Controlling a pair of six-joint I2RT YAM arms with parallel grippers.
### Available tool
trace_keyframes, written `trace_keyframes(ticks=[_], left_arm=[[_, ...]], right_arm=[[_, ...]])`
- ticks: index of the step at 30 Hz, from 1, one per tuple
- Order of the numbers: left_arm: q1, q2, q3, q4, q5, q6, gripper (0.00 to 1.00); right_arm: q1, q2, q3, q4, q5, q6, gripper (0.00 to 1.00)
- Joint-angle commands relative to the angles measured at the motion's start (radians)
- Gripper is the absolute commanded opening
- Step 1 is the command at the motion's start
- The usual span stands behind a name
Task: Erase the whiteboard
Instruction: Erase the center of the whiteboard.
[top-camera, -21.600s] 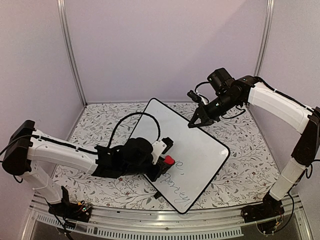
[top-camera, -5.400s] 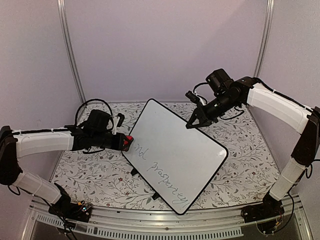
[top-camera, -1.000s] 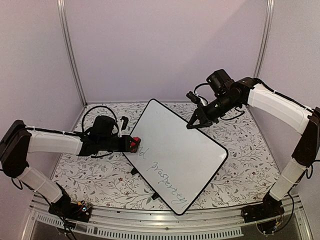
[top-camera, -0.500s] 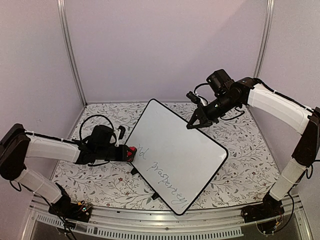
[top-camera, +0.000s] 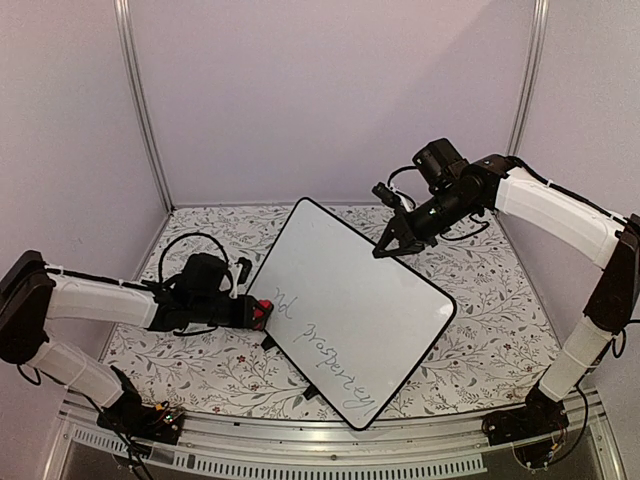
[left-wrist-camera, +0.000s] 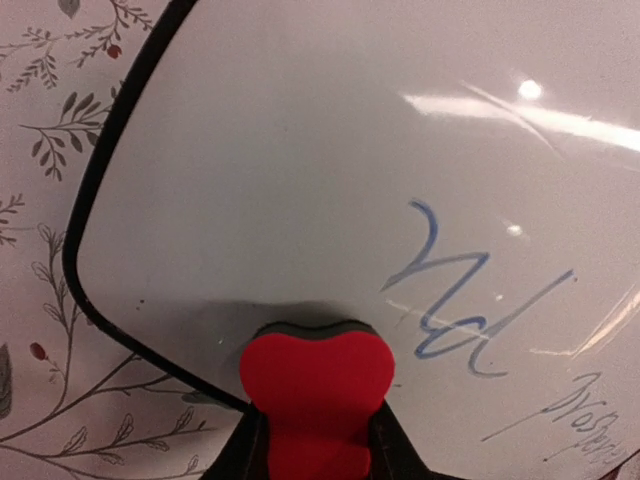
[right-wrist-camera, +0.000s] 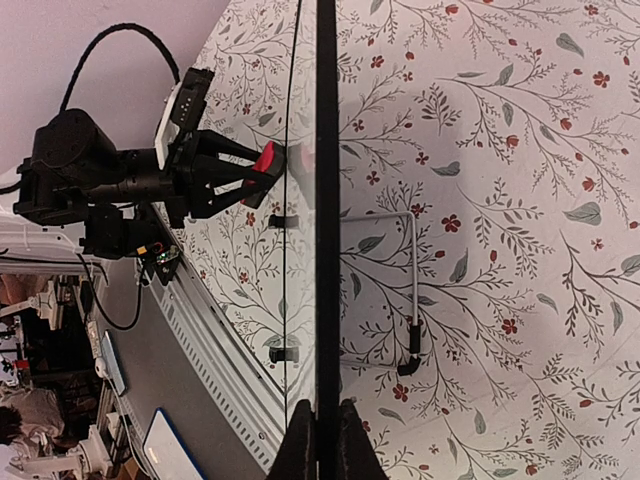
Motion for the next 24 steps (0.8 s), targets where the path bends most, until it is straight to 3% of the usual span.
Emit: trace_keyframes(ticks=[1, 11, 24], left_arm=[[-0.013, 0.007, 0.103, -0.028, -0.015, 0.050, 0.00], [0.007, 0.111, 0.222, -0.073, -0.050, 0.099, 0.00], [0.000, 0.051, 0.068, -0.062, -0.028, 0.068, 0.00]], right_arm=[[0.021, 0.001, -0.009, -0.010, -0.010, -0.049, 0.00], [0.021, -0.005, -0.013, -0.010, -0.009, -0.051, 0.00], [0.021, 0.003, -0.009, -0.009, -0.012, -0.051, 0.00]])
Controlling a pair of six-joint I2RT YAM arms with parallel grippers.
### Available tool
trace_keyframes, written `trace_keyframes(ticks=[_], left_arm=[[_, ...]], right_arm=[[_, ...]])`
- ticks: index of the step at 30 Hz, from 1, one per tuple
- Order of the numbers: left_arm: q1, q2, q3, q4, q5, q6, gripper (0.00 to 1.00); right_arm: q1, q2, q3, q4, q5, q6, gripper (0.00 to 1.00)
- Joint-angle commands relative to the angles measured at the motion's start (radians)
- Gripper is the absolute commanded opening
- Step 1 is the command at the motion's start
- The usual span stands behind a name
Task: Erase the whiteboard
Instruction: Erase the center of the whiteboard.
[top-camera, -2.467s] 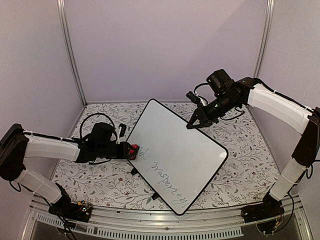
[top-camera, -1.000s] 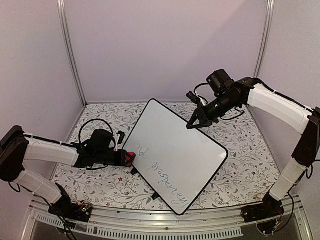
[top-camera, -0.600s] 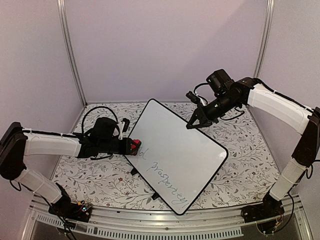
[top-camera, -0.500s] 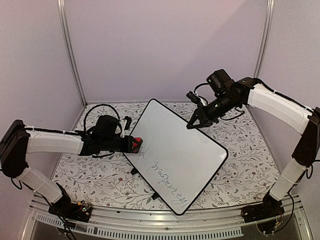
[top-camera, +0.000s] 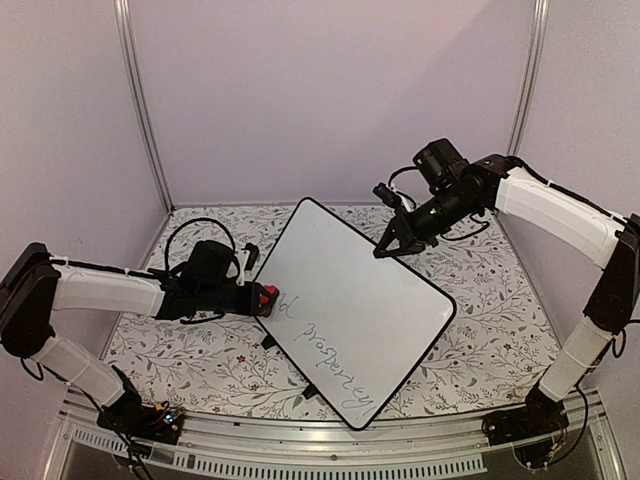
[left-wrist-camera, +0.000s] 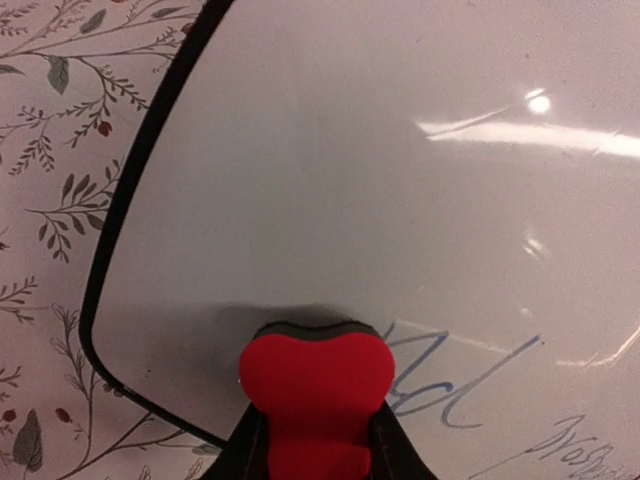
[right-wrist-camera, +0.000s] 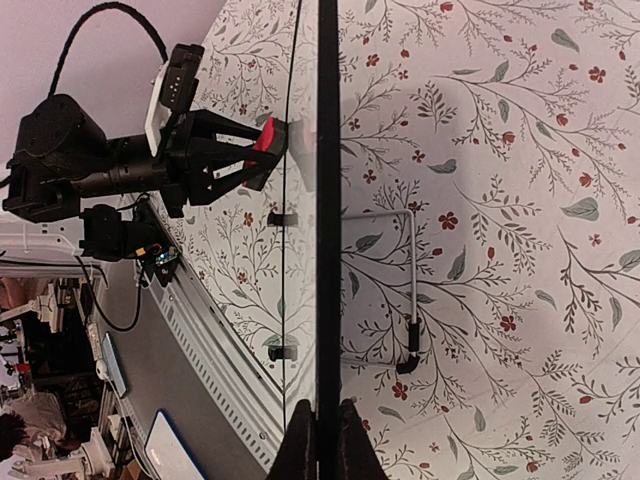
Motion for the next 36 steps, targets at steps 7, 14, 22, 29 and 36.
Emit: trace_keyframes(ticks=[7, 14, 22, 29, 36], left_arm=[[-0.012, -0.033, -0.108, -0.034, 0.026, -0.009, 0.00], [-0.013, -0.062, -0.087, -0.047, 0.033, 0.006, 0.00], [0.001, -0.015, 0.030, -0.059, 0.004, 0.032, 0.00], [0.011, 0.068, 0.119, -0.069, 0.023, 0.052, 0.00], [0.010, 0.076, 0.087, -0.051, 0.047, 0.035, 0.00]], right_arm=[[0.022, 0.004, -0.008, -0.006, -0.015, -0.057, 0.00], [0.022, 0.007, -0.006, -0.007, -0.016, -0.057, 0.00], [0.022, 0.003, -0.009, -0.007, -0.013, -0.056, 0.00], [0.022, 0.004, -0.009, -0.007, -0.015, -0.055, 0.00], [0.022, 0.006, -0.011, -0.007, -0.015, -0.056, 0.00]])
